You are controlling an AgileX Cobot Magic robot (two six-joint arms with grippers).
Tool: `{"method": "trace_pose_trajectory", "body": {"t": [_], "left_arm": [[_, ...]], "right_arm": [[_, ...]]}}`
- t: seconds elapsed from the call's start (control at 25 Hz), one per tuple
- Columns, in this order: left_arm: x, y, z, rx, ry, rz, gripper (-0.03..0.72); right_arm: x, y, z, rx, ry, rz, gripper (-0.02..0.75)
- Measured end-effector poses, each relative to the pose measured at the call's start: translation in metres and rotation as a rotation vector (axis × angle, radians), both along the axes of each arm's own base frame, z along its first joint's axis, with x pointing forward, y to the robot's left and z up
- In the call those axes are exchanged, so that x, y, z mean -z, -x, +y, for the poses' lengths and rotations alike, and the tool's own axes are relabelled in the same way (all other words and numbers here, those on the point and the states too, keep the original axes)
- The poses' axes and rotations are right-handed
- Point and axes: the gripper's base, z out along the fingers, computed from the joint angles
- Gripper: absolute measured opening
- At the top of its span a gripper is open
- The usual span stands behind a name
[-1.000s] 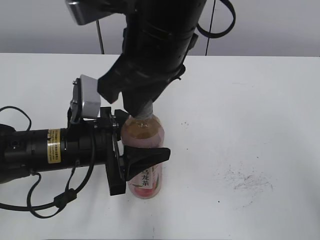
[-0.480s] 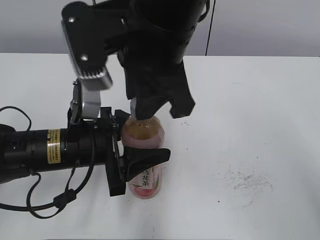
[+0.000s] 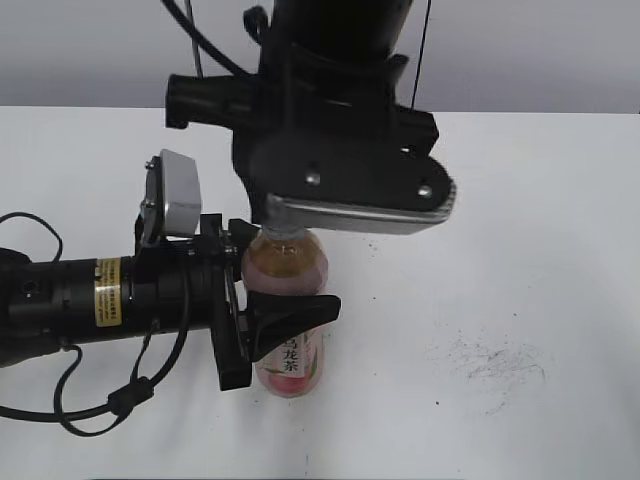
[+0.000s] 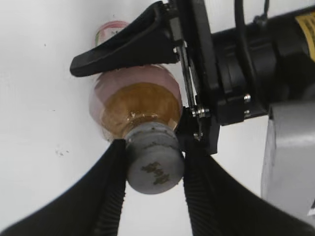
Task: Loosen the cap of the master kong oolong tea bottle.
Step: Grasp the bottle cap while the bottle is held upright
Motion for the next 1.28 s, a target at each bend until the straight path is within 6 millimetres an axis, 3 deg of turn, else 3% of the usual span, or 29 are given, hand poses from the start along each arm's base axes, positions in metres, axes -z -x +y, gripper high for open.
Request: {"method": "trace_pose_trajectory", "body": {"t": [0.16, 0.32, 0.68, 0.84, 1.08, 1.28], "left_arm": [[0.0001, 0.0000, 0.0000, 0.000, 0.000, 0.001, 0.445], [0.0000, 0.0002, 0.0000, 0.002, 0.000, 0.001, 0.445], [0.0000, 0.0002, 0.0000, 0.002, 0.000, 0.001, 0.445], [0.0000, 0.0002, 0.0000, 0.002, 0.000, 0.001, 0.445], [0.0000, 0.0002, 0.0000, 0.002, 0.000, 0.001, 0.445], [0.0001, 0.0004, -0.0001, 0.004, -0.001, 0.000, 0.445]], "right_arm": [[-0.0010, 0.0023, 0.0014, -0.215, 0.018, -0.056, 0.270], [-0.0020, 0.0032, 0.0012, -0.273, 0.023, -0.075, 0.269], [-0.0020, 0.0034, 0.0013, -0.058, -0.003, -0.010, 0.272], [-0.0047, 0.0042, 0.0005, 0.211, -0.043, 0.064, 0.358], [-0.0059, 0.0053, 0.0006, 0.808, -0.120, 0.242, 0.564], [-0.0059, 0.0050, 0.0005, 1.413, -0.194, 0.416, 0.576]]}}
